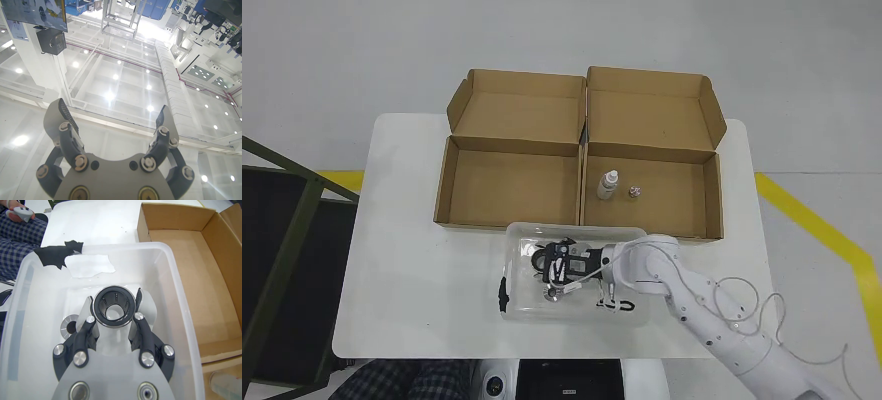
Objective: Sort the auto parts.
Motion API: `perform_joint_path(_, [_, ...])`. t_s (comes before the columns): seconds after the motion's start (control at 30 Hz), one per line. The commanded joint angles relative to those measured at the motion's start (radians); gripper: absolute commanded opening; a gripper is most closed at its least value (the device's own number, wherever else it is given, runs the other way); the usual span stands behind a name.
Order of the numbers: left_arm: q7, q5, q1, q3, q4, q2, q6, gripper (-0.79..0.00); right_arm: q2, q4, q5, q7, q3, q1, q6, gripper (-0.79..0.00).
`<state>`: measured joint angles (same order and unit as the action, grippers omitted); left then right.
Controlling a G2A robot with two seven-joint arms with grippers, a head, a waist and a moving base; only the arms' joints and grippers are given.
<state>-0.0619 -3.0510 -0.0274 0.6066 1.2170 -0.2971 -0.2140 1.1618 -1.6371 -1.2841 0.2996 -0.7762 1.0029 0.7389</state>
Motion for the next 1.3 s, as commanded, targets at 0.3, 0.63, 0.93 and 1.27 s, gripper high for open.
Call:
perform_joint_path(0.3, [0.0, 0.0, 0.0, 0.0, 0.0, 0.0, 0.0, 0.0, -0.03, -0.142, 0.046, 0.023, -0.11, 0.057, 0.047, -0.785])
perform_joint_path(0.63, [0.0, 0.0, 0.0, 0.0, 0.0, 0.0, 0.0, 0.0, -0.054, -0.264, 0.095, 0.05, -0.213, 0.107, 0.064, -0.785])
perform_joint_path(0.93, [0.0, 0.0, 0.0, 0.0, 0.0, 0.0, 0.0, 0.0, -0.07, -0.324, 0.145, 0.051, -0.3, 0.141, 0.068, -0.785])
perform_joint_path(1.27, [0.0, 0.0, 0.0, 0.0, 0.0, 0.0, 0.0, 0.0, -0.085, -0.362, 0.187, 0.032, -0.398, 0.155, 0.062, -0.785])
